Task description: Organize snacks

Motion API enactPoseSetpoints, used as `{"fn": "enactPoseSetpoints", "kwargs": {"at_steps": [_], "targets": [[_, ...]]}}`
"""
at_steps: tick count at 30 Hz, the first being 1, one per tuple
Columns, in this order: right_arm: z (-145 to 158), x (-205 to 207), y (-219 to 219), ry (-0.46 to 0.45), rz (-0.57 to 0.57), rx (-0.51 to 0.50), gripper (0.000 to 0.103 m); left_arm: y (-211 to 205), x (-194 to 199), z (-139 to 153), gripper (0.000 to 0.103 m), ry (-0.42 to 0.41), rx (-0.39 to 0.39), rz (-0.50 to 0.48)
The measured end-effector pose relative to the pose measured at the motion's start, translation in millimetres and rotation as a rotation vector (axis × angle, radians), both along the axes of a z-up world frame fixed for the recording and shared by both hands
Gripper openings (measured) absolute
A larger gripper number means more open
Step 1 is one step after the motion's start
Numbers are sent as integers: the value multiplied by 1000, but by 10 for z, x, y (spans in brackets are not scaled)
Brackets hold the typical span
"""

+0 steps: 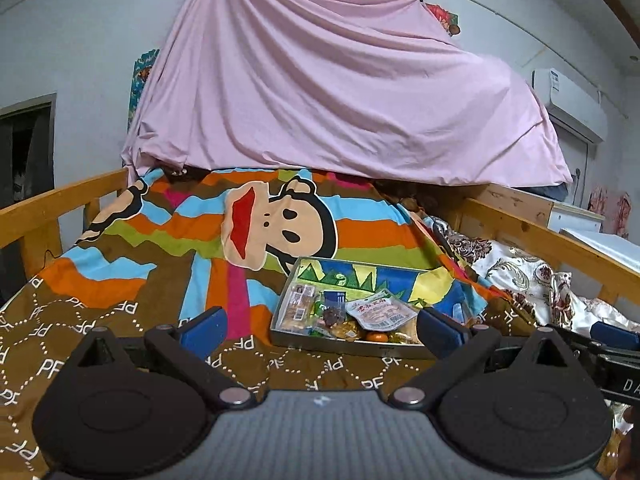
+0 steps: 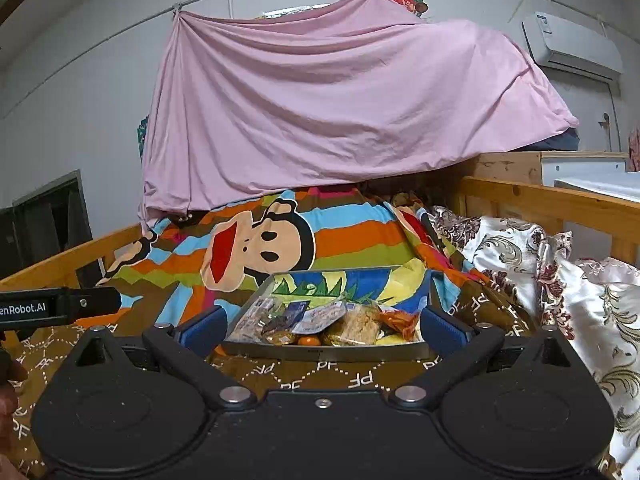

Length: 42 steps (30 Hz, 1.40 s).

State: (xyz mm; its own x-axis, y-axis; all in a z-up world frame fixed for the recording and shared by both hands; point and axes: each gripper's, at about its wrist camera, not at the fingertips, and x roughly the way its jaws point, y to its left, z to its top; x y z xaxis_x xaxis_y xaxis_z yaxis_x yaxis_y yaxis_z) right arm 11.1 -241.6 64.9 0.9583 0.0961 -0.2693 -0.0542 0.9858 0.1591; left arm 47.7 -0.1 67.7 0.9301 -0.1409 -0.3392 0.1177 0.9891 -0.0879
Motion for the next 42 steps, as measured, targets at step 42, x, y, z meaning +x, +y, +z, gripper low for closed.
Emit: {"fn": "enactPoseSetpoints", "kwargs": {"at_steps": [42], "targets": [[-332, -140, 510, 212, 11, -177, 102, 289, -417, -609, 103, 112, 80, 98]]}}
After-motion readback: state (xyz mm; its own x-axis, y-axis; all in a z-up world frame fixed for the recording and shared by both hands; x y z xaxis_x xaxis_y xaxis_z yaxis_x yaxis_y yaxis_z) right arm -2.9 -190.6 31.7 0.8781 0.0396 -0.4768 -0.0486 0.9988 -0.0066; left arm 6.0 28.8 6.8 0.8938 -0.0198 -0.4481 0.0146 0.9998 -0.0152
